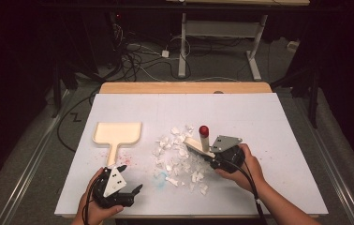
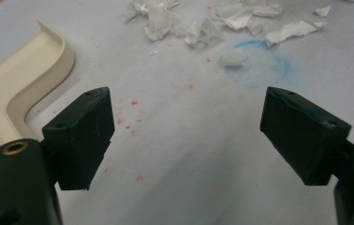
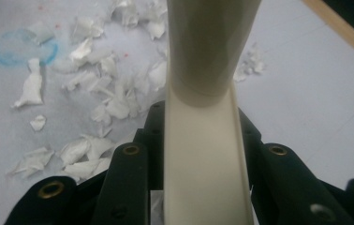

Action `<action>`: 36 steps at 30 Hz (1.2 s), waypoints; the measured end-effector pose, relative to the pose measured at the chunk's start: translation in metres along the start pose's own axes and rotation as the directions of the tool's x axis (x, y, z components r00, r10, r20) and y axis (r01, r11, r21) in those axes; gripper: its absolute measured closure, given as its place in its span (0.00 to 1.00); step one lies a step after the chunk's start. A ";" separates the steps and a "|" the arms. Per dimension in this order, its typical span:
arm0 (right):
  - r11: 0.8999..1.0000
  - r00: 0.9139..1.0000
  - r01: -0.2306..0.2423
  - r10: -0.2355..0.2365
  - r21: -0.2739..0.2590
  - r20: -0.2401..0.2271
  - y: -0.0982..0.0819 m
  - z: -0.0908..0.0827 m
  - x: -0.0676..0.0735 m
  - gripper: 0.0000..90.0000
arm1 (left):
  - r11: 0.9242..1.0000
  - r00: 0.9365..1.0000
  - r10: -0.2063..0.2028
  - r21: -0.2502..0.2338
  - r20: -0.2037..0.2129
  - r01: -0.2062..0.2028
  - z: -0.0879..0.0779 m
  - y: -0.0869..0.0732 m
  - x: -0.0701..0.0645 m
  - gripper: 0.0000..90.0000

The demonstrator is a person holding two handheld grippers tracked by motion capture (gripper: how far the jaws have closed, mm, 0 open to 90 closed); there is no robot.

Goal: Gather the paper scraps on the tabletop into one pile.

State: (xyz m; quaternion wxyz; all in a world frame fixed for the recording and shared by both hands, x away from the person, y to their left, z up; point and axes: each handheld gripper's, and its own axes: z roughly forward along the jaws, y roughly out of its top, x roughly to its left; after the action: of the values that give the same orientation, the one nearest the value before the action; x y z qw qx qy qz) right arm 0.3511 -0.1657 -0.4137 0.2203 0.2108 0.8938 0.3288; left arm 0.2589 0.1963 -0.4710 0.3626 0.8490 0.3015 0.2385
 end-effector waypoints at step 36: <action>1.000 0.998 -0.009 0.009 -0.012 0.058 0.052 0.107 -0.061 0.75 | 1.000 1.000 -0.004 0.008 0.019 0.004 0.005 -0.001 0.002 0.19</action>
State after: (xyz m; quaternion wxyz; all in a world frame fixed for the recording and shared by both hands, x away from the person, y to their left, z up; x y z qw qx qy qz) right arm 0.4693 -0.1084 -0.4364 0.2459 0.2229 0.8842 0.3287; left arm 0.2629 0.1959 -0.4740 0.3623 0.8521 0.3006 0.2286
